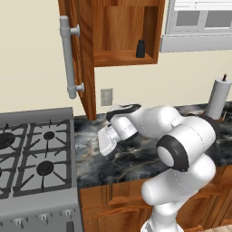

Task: Take 2 condiments from the cabinet and move them on the counter near the stove.Make sure the condiments are lined up with each other, next to each other.

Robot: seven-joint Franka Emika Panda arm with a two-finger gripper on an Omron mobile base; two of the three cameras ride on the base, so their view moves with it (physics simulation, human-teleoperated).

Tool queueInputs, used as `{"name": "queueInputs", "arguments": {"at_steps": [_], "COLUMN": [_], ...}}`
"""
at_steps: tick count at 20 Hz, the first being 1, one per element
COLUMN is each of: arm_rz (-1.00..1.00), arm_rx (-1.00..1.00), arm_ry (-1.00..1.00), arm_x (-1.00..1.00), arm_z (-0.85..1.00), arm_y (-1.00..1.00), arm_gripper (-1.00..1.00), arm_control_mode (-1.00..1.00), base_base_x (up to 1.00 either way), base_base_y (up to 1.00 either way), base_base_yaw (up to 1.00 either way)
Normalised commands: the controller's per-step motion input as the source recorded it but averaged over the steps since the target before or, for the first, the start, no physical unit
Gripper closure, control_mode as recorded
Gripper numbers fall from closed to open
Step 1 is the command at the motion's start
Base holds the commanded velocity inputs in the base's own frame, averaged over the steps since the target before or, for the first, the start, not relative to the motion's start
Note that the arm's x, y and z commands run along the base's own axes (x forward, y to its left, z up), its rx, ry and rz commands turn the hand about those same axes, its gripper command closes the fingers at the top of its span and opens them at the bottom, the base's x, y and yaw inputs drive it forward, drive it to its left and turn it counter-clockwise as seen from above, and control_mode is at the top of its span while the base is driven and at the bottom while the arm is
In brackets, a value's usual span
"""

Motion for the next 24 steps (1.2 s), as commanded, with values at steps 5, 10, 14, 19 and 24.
{"name": "queueInputs", "arguments": {"at_steps": [5,10,14,19,24], "arm_rz": [0.00,0.00,0.00,0.00,0.00], "arm_rx": [0.00,0.01,0.00,0.00,0.00], "arm_ry": [0.00,0.00,0.00,0.00,0.00], "arm_x": [0.20,0.26,0.26,0.26,0.22], "arm_z": [-0.01,0.00,-0.13,-0.22,-0.27], "arm_y": [0.00,0.01,0.11,0.14,0.11], "arm_gripper": [1.00,1.00,1.00,1.00,1.00], "arm_control_mode": [-1.00,-1.00,-1.00,-1.00,-1.00], "base_base_x": [0.00,0.00,0.00,0.00,0.00], "base_base_y": [0.00,0.00,0.00,0.00,0.00], "base_base_yaw": [0.00,0.00,0.00,0.00,0.00]}}
